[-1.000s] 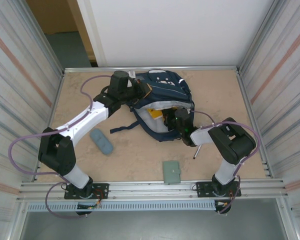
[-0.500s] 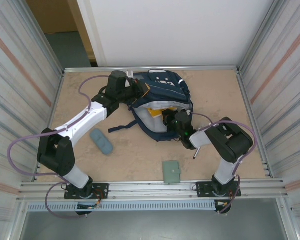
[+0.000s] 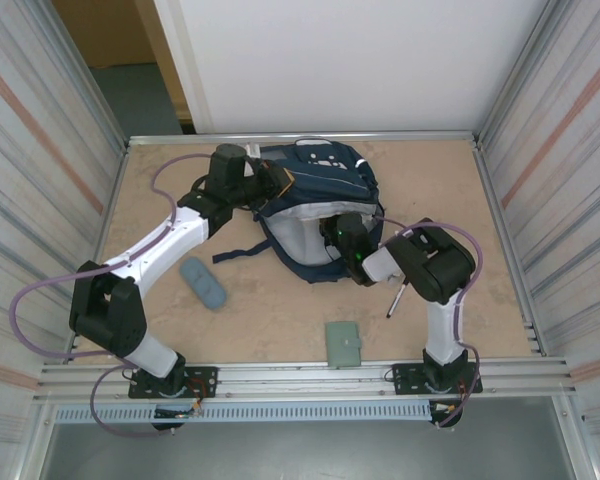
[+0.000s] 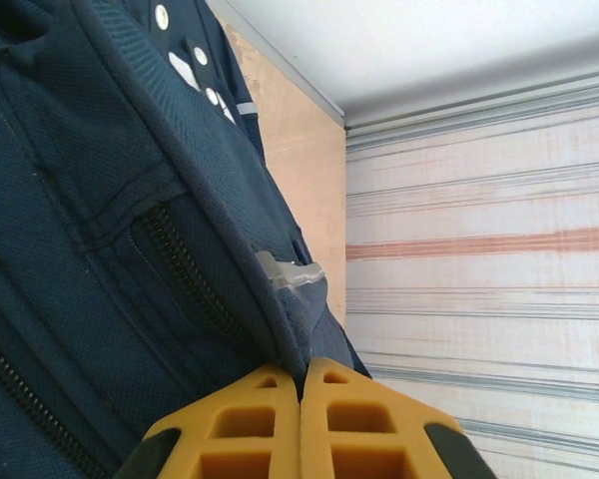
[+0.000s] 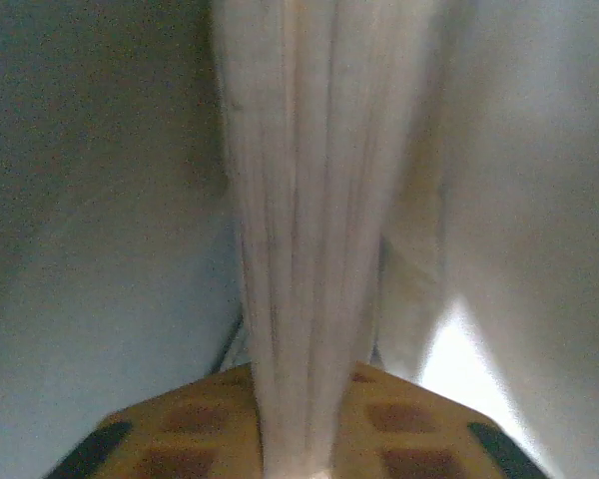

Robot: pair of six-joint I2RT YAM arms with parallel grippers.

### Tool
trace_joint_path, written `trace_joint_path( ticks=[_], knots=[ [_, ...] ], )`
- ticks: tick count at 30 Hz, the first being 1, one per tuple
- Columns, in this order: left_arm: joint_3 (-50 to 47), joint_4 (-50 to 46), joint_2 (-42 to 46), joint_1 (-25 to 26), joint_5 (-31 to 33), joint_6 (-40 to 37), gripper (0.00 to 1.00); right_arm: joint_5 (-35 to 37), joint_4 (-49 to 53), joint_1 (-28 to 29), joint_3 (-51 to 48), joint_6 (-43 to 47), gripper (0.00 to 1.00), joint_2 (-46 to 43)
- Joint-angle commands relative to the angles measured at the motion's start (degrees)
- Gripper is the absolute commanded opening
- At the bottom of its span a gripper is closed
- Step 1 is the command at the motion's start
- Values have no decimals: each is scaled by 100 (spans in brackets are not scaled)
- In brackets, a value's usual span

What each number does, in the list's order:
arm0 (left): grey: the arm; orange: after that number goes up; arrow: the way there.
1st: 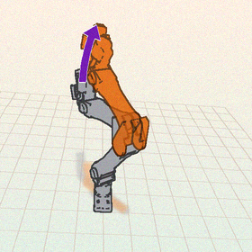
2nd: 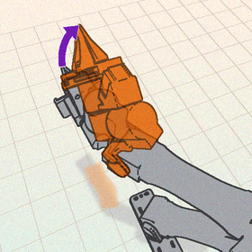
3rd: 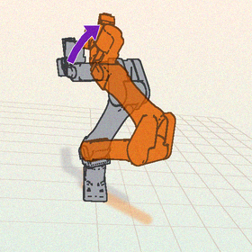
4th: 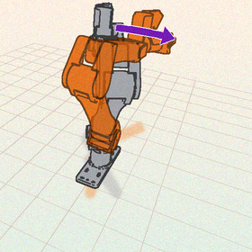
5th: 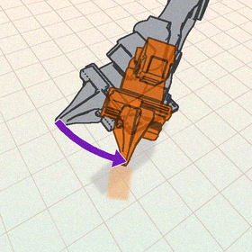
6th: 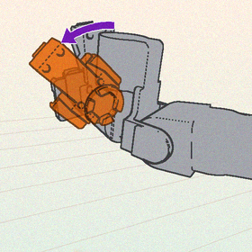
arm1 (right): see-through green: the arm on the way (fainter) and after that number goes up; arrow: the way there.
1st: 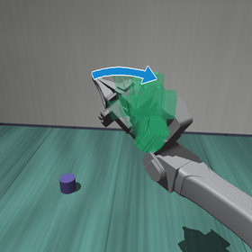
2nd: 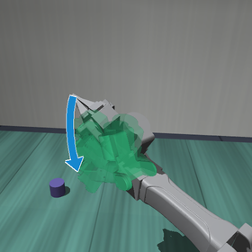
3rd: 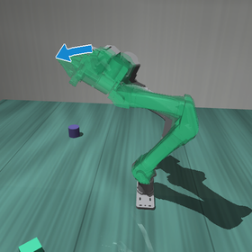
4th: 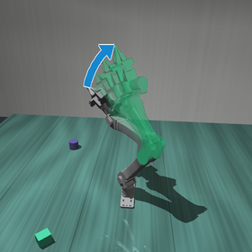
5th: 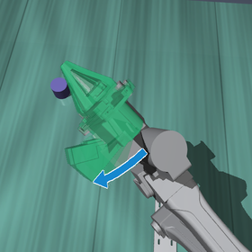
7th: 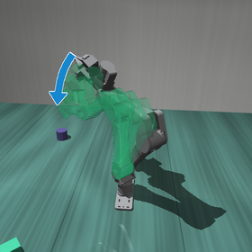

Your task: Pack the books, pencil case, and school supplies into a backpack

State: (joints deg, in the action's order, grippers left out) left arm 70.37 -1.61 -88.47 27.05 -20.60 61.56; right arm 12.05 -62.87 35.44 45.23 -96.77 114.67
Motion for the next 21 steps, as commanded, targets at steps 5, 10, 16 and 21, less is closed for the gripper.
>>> trace_joint_path(
  ticks=[5, 10, 16, 21],
  knots=[
    [-306, 380, 400, -323, -82, -158, 0, -303, 1008, 134, 275, 86, 37, -160],
    [-533, 360, 353, -530, -78, -250, 0, -1082, 2417, -2, 460, 1102, 43, -840],
    [-645, 447, 212, -708, -23, -361, 0, -1511, 4474, -94, 703, 2056, 46, -1858],
    [-652, 466, 50, -745, -135, -383, 0, -1607, 5483, -69, 603, 3216, 47, -2740]
  ],
)
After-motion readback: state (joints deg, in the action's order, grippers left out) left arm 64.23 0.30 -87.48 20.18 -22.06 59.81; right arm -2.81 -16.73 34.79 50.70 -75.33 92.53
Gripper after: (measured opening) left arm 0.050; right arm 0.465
